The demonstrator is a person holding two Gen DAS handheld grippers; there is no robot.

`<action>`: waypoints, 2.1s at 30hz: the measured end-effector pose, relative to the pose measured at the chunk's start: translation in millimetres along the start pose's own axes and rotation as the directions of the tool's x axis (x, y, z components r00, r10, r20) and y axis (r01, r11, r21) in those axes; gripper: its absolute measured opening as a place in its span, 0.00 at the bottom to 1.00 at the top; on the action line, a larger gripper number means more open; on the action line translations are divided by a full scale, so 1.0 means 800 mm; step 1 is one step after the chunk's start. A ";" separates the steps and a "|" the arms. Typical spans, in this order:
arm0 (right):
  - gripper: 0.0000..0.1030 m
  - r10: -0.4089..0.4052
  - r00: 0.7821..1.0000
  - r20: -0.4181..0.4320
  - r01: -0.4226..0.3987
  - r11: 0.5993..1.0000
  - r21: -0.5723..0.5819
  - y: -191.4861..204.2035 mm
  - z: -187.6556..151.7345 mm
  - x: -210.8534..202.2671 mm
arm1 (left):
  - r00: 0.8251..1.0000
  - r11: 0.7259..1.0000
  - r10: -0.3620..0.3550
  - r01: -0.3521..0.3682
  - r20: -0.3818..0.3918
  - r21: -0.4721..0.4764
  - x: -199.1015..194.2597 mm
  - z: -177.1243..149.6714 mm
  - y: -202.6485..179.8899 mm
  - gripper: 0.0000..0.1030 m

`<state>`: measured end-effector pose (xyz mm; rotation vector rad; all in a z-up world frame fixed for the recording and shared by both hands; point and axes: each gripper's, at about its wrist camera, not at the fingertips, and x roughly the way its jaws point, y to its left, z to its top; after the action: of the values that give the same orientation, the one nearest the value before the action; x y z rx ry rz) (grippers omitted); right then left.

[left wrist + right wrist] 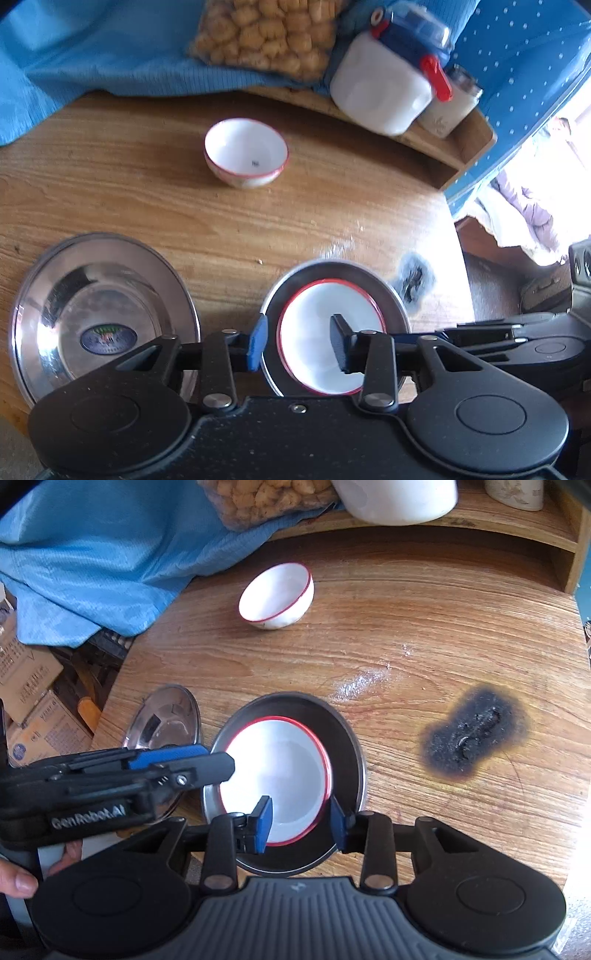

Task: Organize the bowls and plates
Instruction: 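Lower the white bowl into the steel bowl and open both grippers, then move both grippers to the second white bowl and close them on its rim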

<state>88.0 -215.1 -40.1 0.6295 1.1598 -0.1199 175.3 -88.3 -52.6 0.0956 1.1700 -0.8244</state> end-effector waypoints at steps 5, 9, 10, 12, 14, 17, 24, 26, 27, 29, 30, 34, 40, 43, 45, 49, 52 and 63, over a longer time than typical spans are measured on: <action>0.37 -0.002 1.000 0.025 0.002 1.000 0.008 -0.001 -0.002 -0.010 | 0.999 1.000 -0.005 0.005 0.038 -0.014 -0.012 0.006 0.005 0.47; 0.45 -0.009 0.998 0.064 0.008 1.000 0.014 -0.001 -0.003 -0.021 | 0.996 0.999 0.014 -0.010 0.091 -0.034 -0.024 0.012 0.008 0.67; 0.48 -0.015 0.997 0.079 0.014 1.000 0.014 0.000 -0.003 -0.025 | 0.994 0.999 0.023 -0.019 0.105 -0.041 -0.027 0.015 0.010 0.73; 0.55 -0.026 0.994 0.105 0.025 1.000 0.009 0.002 0.000 -0.030 | 0.991 0.998 0.050 -0.044 0.127 -0.053 -0.030 0.019 0.013 0.78; 0.62 -0.031 0.992 0.126 0.029 1.000 0.010 0.005 0.004 -0.033 | 0.987 0.995 0.077 -0.068 0.139 -0.070 -0.031 0.023 0.020 0.85; 0.75 -0.031 0.989 0.143 0.030 0.999 0.011 0.008 0.013 -0.036 | 0.982 0.990 0.115 -0.100 0.149 -0.104 -0.030 0.030 0.033 0.95; 1.00 -0.106 0.980 0.171 0.099 0.994 0.046 0.010 0.035 -0.026 | 0.977 0.972 0.185 -0.166 0.104 -0.165 -0.017 0.046 0.065 0.99; 1.00 -0.120 0.976 0.181 0.112 0.992 0.055 0.008 0.041 -0.021 | 0.976 0.968 0.201 -0.184 0.085 -0.170 -0.012 0.050 0.074 0.99; 1.00 -0.125 0.975 0.185 0.117 0.992 0.056 0.009 0.044 -0.020 | 0.975 0.967 0.207 -0.191 0.086 -0.167 -0.010 0.052 0.079 0.99; 1.00 -0.135 0.973 0.185 0.127 0.990 0.057 0.010 0.050 -0.015 | 0.973 0.968 0.213 -0.197 0.088 -0.157 -0.007 0.056 0.085 0.99; 1.00 -0.141 0.973 0.185 0.132 0.989 0.060 0.010 0.053 -0.013 | 0.974 0.969 0.211 -0.197 0.085 -0.152 -0.006 0.059 0.088 0.99; 1.00 -0.158 0.969 0.187 0.145 0.986 0.080 0.010 0.065 -0.005 | 0.973 0.969 0.214 -0.201 0.082 -0.143 0.001 0.076 0.098 0.99; 1.00 -0.208 0.956 0.208 0.201 0.978 0.053 0.022 0.078 0.004 | 0.973 0.968 0.212 -0.197 0.091 -0.156 0.009 0.101 0.120 0.99; 1.00 -0.236 0.946 0.222 0.229 0.972 0.057 0.026 0.086 0.005 | 0.975 0.969 0.204 -0.188 0.091 -0.158 0.016 0.114 0.132 0.99; 1.00 -0.253 0.942 0.222 0.243 0.968 0.069 0.027 0.092 0.007 | 0.975 0.972 0.198 -0.182 0.101 -0.148 0.020 0.123 0.138 0.99; 1.00 -0.285 0.934 0.216 0.273 0.958 0.084 0.027 0.108 0.015 | 0.978 0.978 0.186 -0.174 0.100 -0.112 0.033 0.143 0.145 0.99; 1.00 -0.285 0.934 0.215 0.268 0.957 0.108 0.024 0.125 0.023 | 0.982 0.984 0.166 -0.158 0.092 -0.086 0.046 0.157 0.148 0.99; 0.99 -0.307 0.936 0.171 0.294 0.951 0.098 0.024 0.177 0.083 | 0.992 0.992 0.126 -0.126 0.034 0.005 0.106 0.185 0.144 0.99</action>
<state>239.0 -258.0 -55.7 0.4879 1.0687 -0.4736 373.3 -120.5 -100.8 0.1597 1.1180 -0.7166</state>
